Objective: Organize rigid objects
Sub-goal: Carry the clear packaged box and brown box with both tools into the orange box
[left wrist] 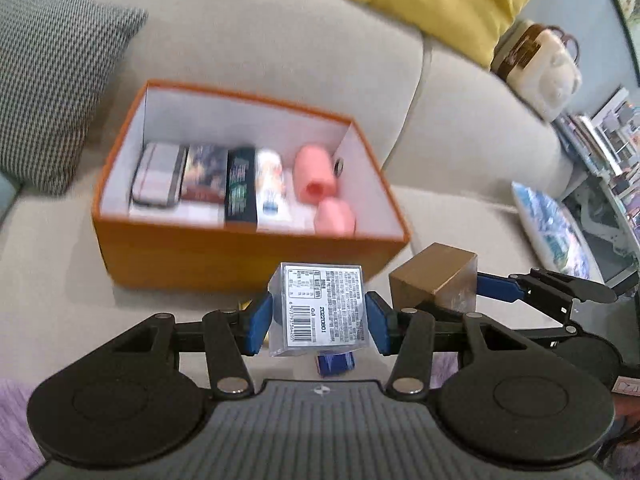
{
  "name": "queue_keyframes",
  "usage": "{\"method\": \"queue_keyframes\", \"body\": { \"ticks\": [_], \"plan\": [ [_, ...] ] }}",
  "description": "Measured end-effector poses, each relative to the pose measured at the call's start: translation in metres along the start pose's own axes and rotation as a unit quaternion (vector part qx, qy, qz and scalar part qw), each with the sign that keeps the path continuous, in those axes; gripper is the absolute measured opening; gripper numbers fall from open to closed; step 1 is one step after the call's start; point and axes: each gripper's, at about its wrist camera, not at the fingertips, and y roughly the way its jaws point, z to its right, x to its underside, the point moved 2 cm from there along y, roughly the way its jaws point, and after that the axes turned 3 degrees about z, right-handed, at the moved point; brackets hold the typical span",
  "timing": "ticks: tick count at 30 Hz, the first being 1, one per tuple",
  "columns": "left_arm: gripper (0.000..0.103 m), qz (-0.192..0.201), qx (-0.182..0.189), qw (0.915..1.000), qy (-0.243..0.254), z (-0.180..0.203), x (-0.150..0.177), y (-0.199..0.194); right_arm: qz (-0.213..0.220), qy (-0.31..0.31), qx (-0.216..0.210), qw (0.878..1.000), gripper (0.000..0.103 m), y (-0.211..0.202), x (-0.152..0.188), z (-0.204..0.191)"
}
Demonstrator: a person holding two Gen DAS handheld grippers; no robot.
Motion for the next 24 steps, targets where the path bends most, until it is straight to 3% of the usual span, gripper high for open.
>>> {"method": "queue_keyframes", "body": {
  "ticks": [6, 12, 18, 24],
  "plan": [
    [0.057, 0.033, -0.011, 0.9992, 0.021, -0.003, -0.042, -0.008, 0.021, -0.06, -0.007, 0.998, 0.064, -0.005, -0.045, -0.002],
    [0.057, 0.042, -0.017, 0.9985, 0.032, -0.009, -0.072, 0.005, 0.028, -0.071, -0.011, 0.997, 0.064, 0.011, -0.084, -0.001],
    [0.057, 0.017, -0.02, 0.9991, 0.033, -0.024, -0.082, 0.036, 0.008, -0.089, -0.021, 0.996, 0.064, 0.048, -0.105, -0.002],
    [0.057, -0.019, -0.02, 0.9995, 0.017, -0.041, -0.078, 0.07, -0.044, -0.113, -0.036, 0.992, 0.064, 0.087, -0.11, 0.007]
  ]
}}
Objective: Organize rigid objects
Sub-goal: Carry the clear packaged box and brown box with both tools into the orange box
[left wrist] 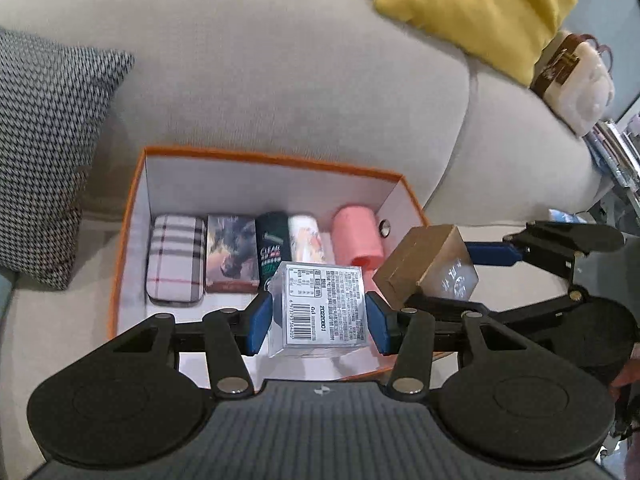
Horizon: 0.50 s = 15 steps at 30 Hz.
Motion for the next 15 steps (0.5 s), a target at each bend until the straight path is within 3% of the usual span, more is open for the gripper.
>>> {"method": "queue_keyframes", "body": {
  "ticks": [5, 15],
  "plan": [
    [0.057, -0.02, -0.003, 0.9997, -0.011, -0.011, 0.0, 0.021, -0.039, 0.003, -0.003, 0.999, 0.064, 0.03, -0.002, 0.007],
    [0.057, -0.03, -0.006, 0.9992, -0.027, -0.033, -0.011, 0.046, -0.079, 0.112, -0.032, 0.99, 0.064, 0.065, -0.001, 0.017]
  ]
}}
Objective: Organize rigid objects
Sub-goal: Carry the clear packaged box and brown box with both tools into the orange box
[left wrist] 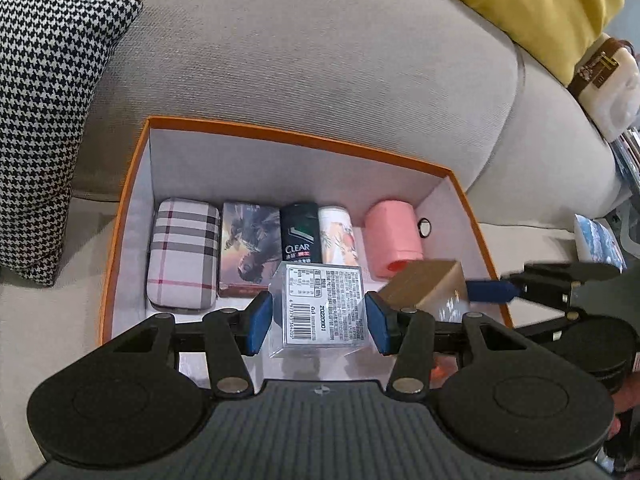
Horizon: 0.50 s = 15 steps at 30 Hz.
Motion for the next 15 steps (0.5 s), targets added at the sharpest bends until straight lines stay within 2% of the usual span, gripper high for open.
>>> {"method": "queue_keyframes", "body": {
  "ticks": [3, 6, 12, 15],
  "plan": [
    [0.057, -0.001, -0.002, 1.0, 0.003, -0.002, -0.002, 0.004, -0.011, 0.028, -0.004, 1.0, 0.064, 0.008, 0.0, 0.002],
    [0.057, -0.003, -0.003, 1.0, 0.005, -0.003, -0.003, 0.008, -0.025, 0.052, 0.01, 0.998, 0.064, 0.018, -0.001, 0.004],
    [0.057, -0.01, 0.007, 0.9999, 0.008, -0.002, -0.001, 0.015, -0.081, 0.107, 0.042, 0.99, 0.064, 0.037, 0.003, 0.001],
    [0.057, -0.011, 0.007, 0.9999, 0.004, -0.005, -0.002, 0.017, -0.108, 0.133, 0.045, 0.984, 0.063, 0.046, 0.005, 0.003]
  ]
}}
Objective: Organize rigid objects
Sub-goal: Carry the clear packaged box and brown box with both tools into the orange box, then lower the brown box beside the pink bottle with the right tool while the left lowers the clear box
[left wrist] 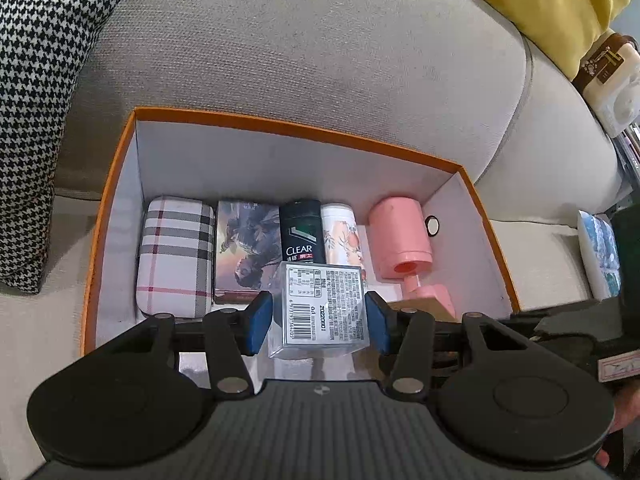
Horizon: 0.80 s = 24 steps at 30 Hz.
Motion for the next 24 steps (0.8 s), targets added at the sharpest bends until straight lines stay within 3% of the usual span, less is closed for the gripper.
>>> {"method": "queue_keyframes", "body": {
  "ticks": [6, 15, 24],
  "plan": [
    [0.057, -0.001, 0.001, 1.0, -0.003, -0.004, -0.001, 0.001, -0.033, 0.02, 0.008, 0.999, 0.063, 0.014, 0.001, 0.003],
    [0.057, -0.004, 0.002, 1.0, -0.006, -0.005, 0.001, 0.005, -0.047, 0.036, -0.009, 0.998, 0.062, 0.018, -0.005, 0.014],
    [0.057, -0.016, 0.006, 0.9999, -0.002, -0.003, 0.003, 0.009, -0.026, -0.005, -0.003, 1.0, 0.064, 0.007, -0.008, 0.009]
  ]
}}
